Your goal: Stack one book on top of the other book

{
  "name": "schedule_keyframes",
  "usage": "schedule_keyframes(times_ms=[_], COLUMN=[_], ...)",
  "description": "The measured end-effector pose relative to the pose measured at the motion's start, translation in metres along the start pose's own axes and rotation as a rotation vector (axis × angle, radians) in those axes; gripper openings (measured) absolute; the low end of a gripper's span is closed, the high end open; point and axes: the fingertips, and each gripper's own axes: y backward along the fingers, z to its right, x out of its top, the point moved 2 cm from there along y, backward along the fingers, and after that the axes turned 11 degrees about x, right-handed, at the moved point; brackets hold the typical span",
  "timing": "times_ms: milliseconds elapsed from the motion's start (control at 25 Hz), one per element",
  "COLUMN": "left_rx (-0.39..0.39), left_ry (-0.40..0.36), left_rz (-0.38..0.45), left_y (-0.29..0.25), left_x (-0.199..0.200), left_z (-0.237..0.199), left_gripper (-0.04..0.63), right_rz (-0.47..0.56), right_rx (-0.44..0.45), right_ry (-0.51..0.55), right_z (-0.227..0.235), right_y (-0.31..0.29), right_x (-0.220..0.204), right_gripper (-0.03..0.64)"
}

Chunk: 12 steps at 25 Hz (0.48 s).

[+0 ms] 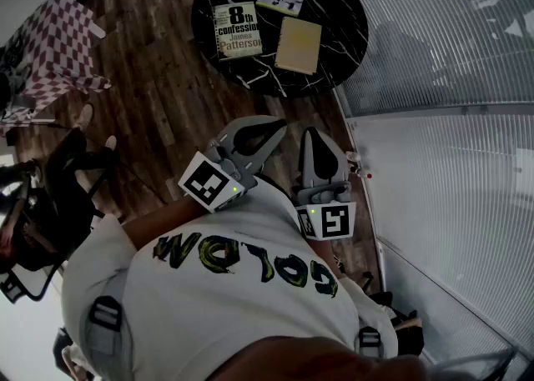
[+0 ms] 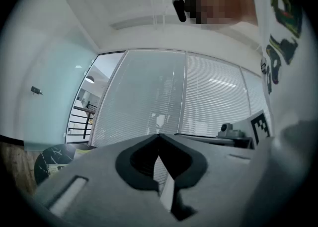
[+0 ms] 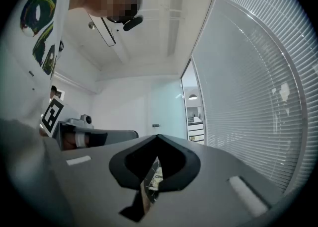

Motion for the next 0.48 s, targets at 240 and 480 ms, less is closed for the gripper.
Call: schedule_keyframes(times_ms=[240,480], left_rx=[0.007,0.019], left_ry=[0.007,0.006], left_rz=[-0.037,-0.053], left_y=[-0.002,-0.011], left_x=[-0.009,-0.017], left_z=[0.005,0.018], left_gripper=[0.005,0.004], right_rz=[0.010,0.011], right_rx=[-0.004,0.038], right_ry=[0.001,-0.036], right_z=[0.005,0.011], right_y=[0.006,0.017], right_x=[0.002,-0.002], right_gripper=[0.002,0.003])
